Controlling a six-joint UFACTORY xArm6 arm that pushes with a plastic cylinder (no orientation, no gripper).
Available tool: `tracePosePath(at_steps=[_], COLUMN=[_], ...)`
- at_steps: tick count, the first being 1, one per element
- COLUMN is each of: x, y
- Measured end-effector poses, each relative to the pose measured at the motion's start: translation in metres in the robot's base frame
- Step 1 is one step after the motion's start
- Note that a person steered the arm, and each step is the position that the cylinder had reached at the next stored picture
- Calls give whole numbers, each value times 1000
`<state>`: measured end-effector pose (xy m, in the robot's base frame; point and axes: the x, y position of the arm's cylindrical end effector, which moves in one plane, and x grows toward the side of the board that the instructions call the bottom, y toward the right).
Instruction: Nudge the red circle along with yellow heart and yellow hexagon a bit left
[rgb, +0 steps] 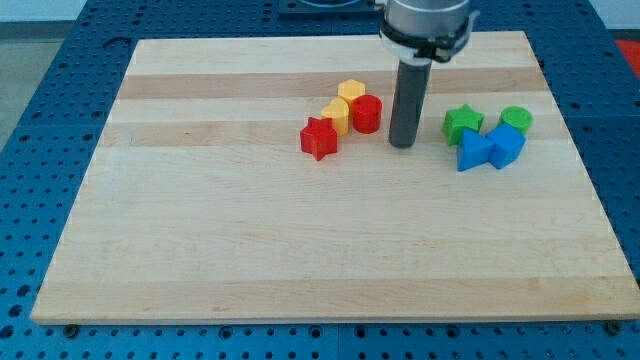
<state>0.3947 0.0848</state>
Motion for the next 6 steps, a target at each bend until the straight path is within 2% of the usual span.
tracePosePath(at_steps=[3,6], x=[-2,-30], y=[-1,-10])
